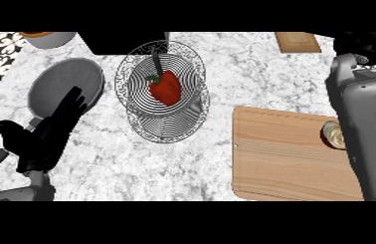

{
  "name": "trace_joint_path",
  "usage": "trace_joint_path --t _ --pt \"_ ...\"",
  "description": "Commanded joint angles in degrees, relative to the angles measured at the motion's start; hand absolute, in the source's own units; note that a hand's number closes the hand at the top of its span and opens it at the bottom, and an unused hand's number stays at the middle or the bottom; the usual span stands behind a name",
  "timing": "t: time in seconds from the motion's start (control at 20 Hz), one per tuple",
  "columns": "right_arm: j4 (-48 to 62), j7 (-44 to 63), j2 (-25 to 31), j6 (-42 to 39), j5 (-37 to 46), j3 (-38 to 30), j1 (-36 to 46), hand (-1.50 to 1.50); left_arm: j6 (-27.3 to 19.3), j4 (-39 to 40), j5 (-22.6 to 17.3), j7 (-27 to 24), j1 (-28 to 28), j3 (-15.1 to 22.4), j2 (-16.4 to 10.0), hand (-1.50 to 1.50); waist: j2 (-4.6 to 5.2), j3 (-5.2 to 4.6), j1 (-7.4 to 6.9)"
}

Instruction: Pick the bell pepper from the cutting board and place it in the tiered basket

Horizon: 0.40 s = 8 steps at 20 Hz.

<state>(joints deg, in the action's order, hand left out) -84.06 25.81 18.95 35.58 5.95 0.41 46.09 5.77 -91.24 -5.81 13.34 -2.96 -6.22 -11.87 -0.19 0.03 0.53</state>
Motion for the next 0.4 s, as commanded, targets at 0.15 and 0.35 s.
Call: trace_joint_path --t 0.15,0.35 --pt "-10.19 -0.27 9.74 -10.24 -8.94 -10.85 -10.56 -1.50 -0.09 2.11 1.25 -2.55 0.37 0.31 1.18 0.00 0.04 -0.02 0.11" --pt "-9.48 -4.58 13.61 -18.14 -15.31 -17.58 -15.55 -1.50 -0.56 0.52 1.00 0.34 -1.96 -0.56 0.24 0.00 0.07 0.00 0.04"
